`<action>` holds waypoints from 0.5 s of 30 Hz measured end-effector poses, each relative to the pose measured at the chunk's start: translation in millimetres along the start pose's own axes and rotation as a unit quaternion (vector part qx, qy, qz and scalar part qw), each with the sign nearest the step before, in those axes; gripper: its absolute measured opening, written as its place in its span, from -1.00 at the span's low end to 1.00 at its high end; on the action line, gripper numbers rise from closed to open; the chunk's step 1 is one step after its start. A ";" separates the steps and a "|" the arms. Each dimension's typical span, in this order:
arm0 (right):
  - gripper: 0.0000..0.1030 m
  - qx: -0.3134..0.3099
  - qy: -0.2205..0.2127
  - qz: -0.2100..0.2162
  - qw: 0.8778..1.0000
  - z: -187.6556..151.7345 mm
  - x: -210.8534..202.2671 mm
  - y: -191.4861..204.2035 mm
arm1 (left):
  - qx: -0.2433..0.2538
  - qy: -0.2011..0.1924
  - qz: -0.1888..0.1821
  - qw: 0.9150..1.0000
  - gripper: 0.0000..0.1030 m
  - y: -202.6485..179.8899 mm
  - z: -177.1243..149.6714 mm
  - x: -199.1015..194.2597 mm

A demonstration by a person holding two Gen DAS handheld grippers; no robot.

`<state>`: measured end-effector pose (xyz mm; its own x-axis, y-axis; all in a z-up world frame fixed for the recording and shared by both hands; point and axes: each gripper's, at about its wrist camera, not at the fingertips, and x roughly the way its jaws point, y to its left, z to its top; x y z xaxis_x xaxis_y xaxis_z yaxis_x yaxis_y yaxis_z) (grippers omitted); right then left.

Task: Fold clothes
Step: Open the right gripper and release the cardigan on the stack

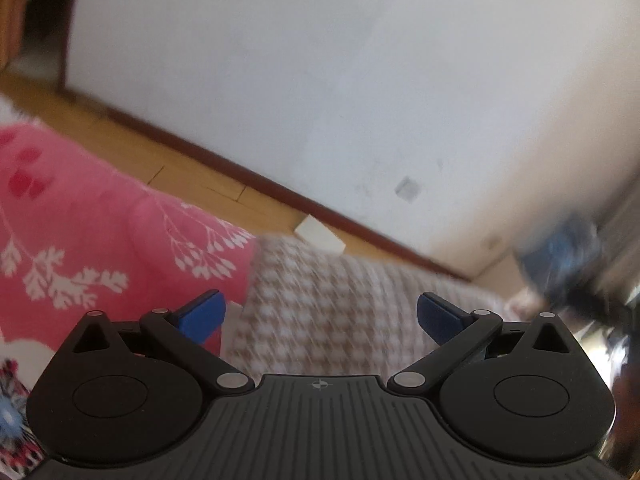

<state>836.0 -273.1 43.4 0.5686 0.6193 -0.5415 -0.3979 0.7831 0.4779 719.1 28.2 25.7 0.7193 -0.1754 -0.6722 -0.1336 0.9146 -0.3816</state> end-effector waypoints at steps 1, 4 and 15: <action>0.50 -0.039 0.006 0.012 0.999 8.0 15.4 11.5 | 0.013 0.005 0.006 1.000 0.98 -5.2 -5.0 3.2; 0.29 -0.142 0.047 0.014 0.989 13.9 65.8 42.1 | 0.028 0.022 0.012 0.999 0.95 -12.0 -20.2 15.5; -0.18 -0.162 0.110 -0.076 0.978 -29.7 107.8 24.7 | 0.084 0.048 0.010 0.995 1.00 -24.9 -43.0 62.6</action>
<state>866.1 -185.4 -23.7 0.4846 0.4636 -0.7418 -0.5486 0.8216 0.1550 738.2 -21.2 -34.2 0.6473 -0.1826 -0.7400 -0.0256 0.9651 -0.2605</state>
